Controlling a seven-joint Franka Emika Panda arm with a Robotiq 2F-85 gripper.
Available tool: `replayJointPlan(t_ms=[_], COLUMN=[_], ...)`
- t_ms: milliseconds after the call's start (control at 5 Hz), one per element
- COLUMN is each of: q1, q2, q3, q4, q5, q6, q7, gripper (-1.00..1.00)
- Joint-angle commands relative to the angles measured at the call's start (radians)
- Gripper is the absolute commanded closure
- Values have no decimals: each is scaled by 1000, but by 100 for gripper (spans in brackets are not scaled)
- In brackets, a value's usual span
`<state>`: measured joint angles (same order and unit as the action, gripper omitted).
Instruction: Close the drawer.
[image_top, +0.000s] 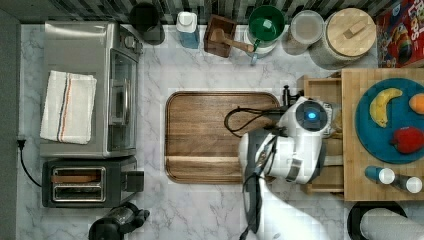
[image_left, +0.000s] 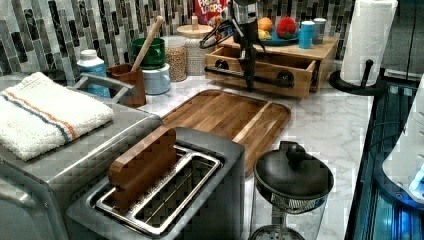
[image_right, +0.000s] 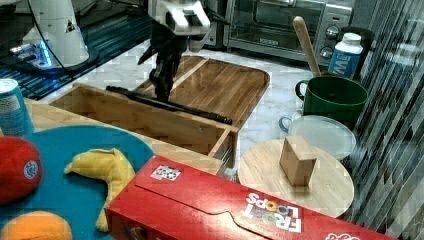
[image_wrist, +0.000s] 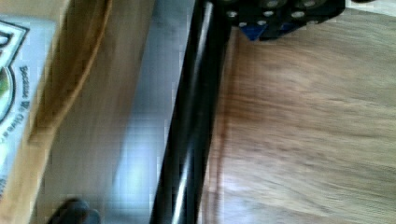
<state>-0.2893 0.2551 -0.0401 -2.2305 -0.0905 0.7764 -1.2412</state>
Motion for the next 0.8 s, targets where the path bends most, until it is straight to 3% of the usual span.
replayJointPlan(t_ms=[200,600,800], q1=[-193,-275,-265], q2=[110,159,142], q3=[-98,-85,-91], q4=[343,438,421], q5=[18,45,63], q6=[-40,-61,-99], q7=[-209,-345,-323], gripper=[100,100,100])
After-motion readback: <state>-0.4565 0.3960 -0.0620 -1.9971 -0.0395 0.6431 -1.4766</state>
